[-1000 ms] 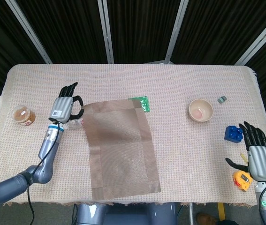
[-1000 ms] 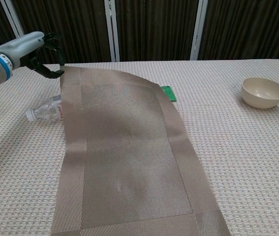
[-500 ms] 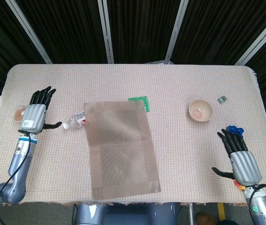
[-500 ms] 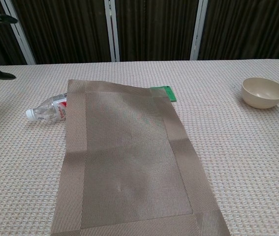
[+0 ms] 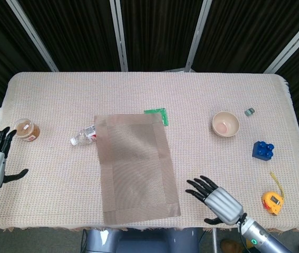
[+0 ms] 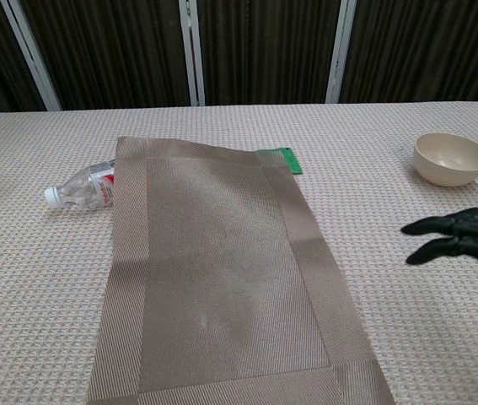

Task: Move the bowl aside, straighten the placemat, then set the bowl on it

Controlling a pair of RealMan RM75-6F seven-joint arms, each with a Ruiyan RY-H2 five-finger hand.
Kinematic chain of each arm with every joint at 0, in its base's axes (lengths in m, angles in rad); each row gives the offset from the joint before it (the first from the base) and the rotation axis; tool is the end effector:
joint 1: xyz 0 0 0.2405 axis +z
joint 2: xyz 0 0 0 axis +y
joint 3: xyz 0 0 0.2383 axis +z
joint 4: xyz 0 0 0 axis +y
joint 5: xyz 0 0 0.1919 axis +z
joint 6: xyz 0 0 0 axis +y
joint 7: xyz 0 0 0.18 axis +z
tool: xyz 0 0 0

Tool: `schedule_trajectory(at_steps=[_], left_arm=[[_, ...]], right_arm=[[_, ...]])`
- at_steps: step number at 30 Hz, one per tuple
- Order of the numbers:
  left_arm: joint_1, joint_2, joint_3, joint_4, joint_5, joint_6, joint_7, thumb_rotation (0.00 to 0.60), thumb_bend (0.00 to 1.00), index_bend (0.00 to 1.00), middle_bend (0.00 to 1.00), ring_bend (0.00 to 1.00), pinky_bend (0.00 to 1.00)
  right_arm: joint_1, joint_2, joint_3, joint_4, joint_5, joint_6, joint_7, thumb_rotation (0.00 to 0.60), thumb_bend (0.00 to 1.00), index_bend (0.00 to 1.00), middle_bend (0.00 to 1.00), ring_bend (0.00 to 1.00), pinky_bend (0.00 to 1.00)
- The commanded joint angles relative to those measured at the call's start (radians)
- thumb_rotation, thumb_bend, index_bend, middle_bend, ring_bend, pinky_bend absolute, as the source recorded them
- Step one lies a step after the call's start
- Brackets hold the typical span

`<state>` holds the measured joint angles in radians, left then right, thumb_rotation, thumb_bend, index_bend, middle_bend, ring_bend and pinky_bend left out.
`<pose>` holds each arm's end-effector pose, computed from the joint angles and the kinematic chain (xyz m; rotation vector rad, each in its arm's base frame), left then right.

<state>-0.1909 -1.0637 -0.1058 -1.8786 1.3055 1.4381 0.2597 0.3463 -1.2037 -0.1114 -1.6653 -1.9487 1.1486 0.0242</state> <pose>-0.2453 0.2454 0.1710 -1.3490 -0.9077 -0.8589 -0.1851 -0.1974 0.0395 2.2170 -0.8917 1.0162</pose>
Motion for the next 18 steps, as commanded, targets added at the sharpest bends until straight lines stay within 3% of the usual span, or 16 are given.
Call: schedule_trajectory(at_steps=[1,18], left_arm=[[0.006,0.007,0.003,-0.003,0.008,0.007,-0.009,0.600,0.04,0.00,0.00,0.00,0.00],[0.005,0.017,-0.004,0.035,-0.007,-0.018,-0.059,0.600,0.05,0.00,0.00,0.00,0.00]], right_arm=[[0.024,-0.046,-0.015,0.006,-0.021,-0.035,-0.024,0.600,0.00,0.15,0.00,0.00,0.00],[0.090,-0.257,0.008,0.155,0.017,-0.146,-0.159,0.600,0.00,0.19,0.00,0.00,0.00]])
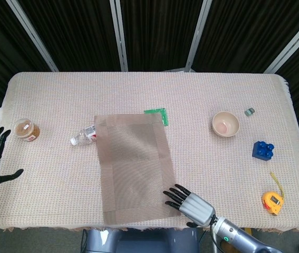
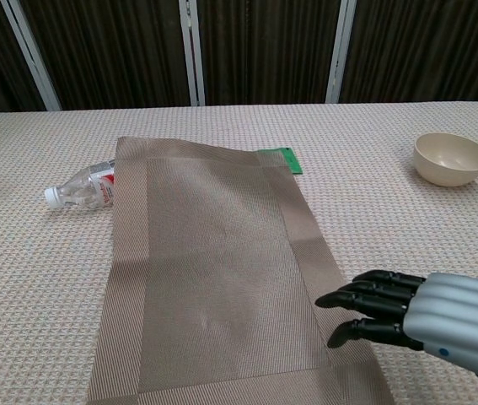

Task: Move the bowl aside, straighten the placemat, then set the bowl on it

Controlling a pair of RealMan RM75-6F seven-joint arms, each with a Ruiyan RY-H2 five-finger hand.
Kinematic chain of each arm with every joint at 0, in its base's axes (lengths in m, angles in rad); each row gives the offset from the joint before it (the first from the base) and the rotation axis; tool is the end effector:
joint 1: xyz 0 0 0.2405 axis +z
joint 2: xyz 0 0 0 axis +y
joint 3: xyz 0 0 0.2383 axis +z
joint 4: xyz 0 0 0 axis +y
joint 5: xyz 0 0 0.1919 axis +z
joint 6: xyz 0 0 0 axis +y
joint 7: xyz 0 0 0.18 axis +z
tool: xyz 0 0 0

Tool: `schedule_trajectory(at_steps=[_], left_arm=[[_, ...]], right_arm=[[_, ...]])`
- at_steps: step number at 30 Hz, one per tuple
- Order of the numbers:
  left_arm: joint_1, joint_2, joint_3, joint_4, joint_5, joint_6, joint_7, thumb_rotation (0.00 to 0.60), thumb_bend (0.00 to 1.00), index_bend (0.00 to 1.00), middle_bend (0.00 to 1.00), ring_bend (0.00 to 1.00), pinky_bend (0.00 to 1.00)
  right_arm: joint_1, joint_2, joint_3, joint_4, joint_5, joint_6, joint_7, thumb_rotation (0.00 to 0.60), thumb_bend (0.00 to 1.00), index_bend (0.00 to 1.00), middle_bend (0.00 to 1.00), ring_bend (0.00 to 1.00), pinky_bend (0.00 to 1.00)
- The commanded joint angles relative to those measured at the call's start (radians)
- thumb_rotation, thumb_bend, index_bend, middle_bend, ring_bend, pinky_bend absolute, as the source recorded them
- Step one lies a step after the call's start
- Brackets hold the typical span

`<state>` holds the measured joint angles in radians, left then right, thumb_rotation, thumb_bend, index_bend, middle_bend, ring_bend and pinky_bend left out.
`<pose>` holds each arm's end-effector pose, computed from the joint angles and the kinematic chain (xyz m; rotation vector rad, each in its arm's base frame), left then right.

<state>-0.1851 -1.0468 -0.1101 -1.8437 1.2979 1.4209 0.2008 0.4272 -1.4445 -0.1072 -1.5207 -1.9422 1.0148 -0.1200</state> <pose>-0.2561 0.2463 0.1772 -1.3336 -0.9250 -0.8552 -0.1670 -0.1976 -0.0351 2.3972 -0.7275 0.9571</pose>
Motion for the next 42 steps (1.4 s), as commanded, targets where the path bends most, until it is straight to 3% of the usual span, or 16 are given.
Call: schedule_trajectory(at_steps=[1,23,42], left_arm=[[-0.001,0.000,0.000,0.000,0.001,-0.001,0.001,0.600,0.05,0.00,0.00,0.00,0.00],[-0.002,0.006,-0.002,0.000,-0.007,-0.017,-0.014,0.600,0.05,0.00,0.00,0.00,0.00],[-0.002,0.009,0.000,-0.004,-0.004,-0.024,-0.020,0.600,0.05,0.00,0.00,0.00,0.00]], right_arm=[[0.011,-0.022,0.005,0.012,0.014,-0.015,-0.020,0.600,0.00,0.19,0.00,0.00,0.00],[0.049,-0.106,0.028,0.017,0.114,-0.059,-0.146,0.600,0.02,0.20,0.00,0.00,0.00],[0.077,-0.123,0.040,0.023,0.170,-0.050,-0.159,0.600,0.22,0.20,0.00,0.00,0.00]])
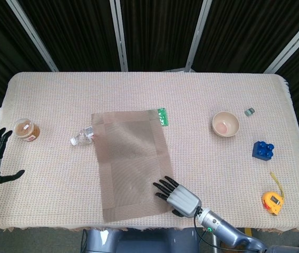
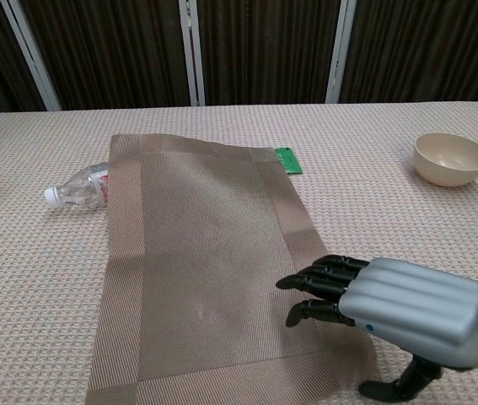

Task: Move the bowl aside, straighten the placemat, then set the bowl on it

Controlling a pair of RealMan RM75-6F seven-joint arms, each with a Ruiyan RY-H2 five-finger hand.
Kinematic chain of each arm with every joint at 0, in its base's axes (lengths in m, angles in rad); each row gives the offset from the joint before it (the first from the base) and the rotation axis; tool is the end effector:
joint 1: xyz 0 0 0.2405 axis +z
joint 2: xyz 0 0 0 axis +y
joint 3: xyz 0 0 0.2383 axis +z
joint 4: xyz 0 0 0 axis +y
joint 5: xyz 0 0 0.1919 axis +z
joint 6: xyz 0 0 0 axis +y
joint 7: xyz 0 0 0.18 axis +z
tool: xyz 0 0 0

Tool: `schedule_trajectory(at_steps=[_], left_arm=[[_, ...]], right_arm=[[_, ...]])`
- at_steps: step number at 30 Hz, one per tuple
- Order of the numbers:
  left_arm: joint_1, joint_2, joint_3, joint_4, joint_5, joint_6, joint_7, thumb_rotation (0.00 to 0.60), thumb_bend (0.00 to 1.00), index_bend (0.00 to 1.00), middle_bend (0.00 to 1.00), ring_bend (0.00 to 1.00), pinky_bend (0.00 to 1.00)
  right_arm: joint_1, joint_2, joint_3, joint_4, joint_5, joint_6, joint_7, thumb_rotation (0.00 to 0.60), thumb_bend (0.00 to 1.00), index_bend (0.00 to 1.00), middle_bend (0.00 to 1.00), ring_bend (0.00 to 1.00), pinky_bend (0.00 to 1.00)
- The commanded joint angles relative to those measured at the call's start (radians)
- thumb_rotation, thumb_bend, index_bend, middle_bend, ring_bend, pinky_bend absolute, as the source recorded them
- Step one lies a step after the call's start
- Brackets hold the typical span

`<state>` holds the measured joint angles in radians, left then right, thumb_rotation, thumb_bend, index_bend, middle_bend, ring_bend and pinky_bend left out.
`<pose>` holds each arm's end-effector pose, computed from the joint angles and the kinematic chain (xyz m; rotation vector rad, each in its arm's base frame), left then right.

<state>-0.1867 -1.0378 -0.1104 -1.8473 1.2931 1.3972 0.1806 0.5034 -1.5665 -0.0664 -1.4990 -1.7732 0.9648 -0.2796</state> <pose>-0.2573 0.2466 0.1756 -1.3407 -0.9534 -0.8548 -0.1421 -0.2209 -0.0633 2.3621 -0.6687 0.9380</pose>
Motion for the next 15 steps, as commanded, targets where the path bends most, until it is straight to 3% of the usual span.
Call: schedule_trajectory(at_steps=[1,5,9,15], left_arm=[[0.000,0.000,0.000,0.000,0.001,0.000,0.001,0.600,0.05,0.00,0.00,0.00,0.00],[0.000,-0.001,0.001,-0.001,0.004,0.001,0.002,0.600,0.05,0.00,0.00,0.00,0.00],[0.000,-0.002,0.002,0.000,0.005,0.000,0.003,0.600,0.05,0.00,0.00,0.00,0.00],[0.000,-0.002,0.005,0.000,0.009,-0.001,0.006,0.600,0.05,0.00,0.00,0.00,0.00]], right_arm=[[0.002,-0.001,-0.002,0.002,0.002,0.001,0.003,0.600,0.24,0.20,0.00,0.00,0.00],[0.004,-0.004,-0.009,0.009,0.003,0.002,0.008,0.600,0.28,0.21,0.00,0.00,0.00],[0.005,-0.011,-0.016,0.024,-0.003,0.021,0.027,0.600,0.31,0.28,0.00,0.00,0.00],[0.008,-0.025,-0.021,0.055,-0.013,0.056,0.065,0.600,0.34,0.47,0.00,0.00,0.00]])
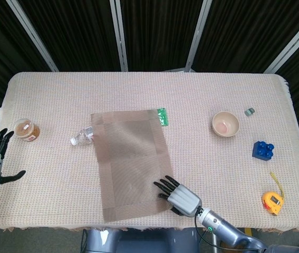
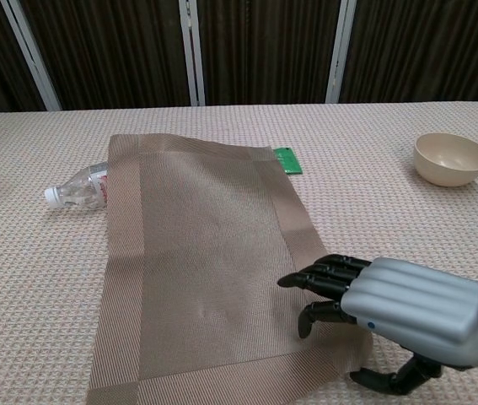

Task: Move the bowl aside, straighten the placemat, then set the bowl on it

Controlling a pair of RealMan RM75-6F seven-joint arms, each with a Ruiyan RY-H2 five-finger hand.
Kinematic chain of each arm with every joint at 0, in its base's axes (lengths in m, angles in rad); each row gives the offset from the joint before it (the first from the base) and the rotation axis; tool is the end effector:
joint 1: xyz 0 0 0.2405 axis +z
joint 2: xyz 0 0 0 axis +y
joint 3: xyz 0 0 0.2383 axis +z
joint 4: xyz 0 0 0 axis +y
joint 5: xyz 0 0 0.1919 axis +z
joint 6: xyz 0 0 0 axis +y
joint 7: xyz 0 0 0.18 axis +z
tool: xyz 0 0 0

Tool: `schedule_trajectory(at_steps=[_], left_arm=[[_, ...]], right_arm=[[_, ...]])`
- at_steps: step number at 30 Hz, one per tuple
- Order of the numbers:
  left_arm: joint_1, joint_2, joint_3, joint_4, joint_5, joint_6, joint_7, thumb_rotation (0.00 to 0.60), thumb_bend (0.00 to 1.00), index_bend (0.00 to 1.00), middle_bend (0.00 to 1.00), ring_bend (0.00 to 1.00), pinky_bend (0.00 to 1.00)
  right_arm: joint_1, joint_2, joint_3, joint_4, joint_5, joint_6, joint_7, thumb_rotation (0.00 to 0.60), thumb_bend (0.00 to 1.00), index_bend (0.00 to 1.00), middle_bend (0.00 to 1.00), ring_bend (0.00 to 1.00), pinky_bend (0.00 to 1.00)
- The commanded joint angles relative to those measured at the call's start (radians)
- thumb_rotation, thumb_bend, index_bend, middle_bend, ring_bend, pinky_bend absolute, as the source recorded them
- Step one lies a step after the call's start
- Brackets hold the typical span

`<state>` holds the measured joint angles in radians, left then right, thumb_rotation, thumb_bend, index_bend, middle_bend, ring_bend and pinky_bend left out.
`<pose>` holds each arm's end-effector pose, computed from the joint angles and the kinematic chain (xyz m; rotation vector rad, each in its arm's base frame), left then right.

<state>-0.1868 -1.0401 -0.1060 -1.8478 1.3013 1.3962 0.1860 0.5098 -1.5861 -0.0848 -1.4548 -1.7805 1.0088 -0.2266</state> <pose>-0.2562 0.2458 0.1736 -1.3518 -0.9506 -0.8529 -0.1451 -0.2231 -0.0643 2.3425 -0.6938 0.9716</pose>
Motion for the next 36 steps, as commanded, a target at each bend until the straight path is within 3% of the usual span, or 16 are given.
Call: schedule_trajectory(at_steps=[1,10,18,29,36], left_arm=[[0.000,0.000,0.000,0.000,0.000,-0.001,0.001,0.600,0.05,0.00,0.00,0.00,0.00],[0.000,-0.002,0.002,0.000,0.003,-0.001,0.005,0.600,0.05,0.00,0.00,0.00,0.00],[0.000,-0.001,0.004,-0.001,0.003,-0.003,0.003,0.600,0.05,0.00,0.00,0.00,0.00],[0.003,0.002,0.013,-0.008,0.019,-0.005,-0.003,0.600,0.05,0.00,0.00,0.00,0.00],[0.003,0.001,0.017,-0.009,0.028,-0.007,-0.002,0.600,0.05,0.00,0.00,0.00,0.00]], right_arm=[[0.002,-0.007,-0.005,0.017,-0.009,0.019,0.019,0.600,0.34,0.51,0.00,0.00,0.00],[0.000,-0.024,-0.020,0.045,-0.019,0.053,0.046,0.600,0.35,0.64,0.00,0.00,0.00],[-0.005,-0.002,-0.046,0.036,-0.062,0.112,0.061,0.600,0.35,0.66,0.00,0.00,0.00],[-0.028,0.228,-0.128,0.031,-0.203,0.286,0.035,0.600,0.35,0.66,0.01,0.00,0.00],[-0.004,0.326,-0.128,0.161,-0.238,0.287,-0.016,0.600,0.35,0.66,0.01,0.00,0.00]])
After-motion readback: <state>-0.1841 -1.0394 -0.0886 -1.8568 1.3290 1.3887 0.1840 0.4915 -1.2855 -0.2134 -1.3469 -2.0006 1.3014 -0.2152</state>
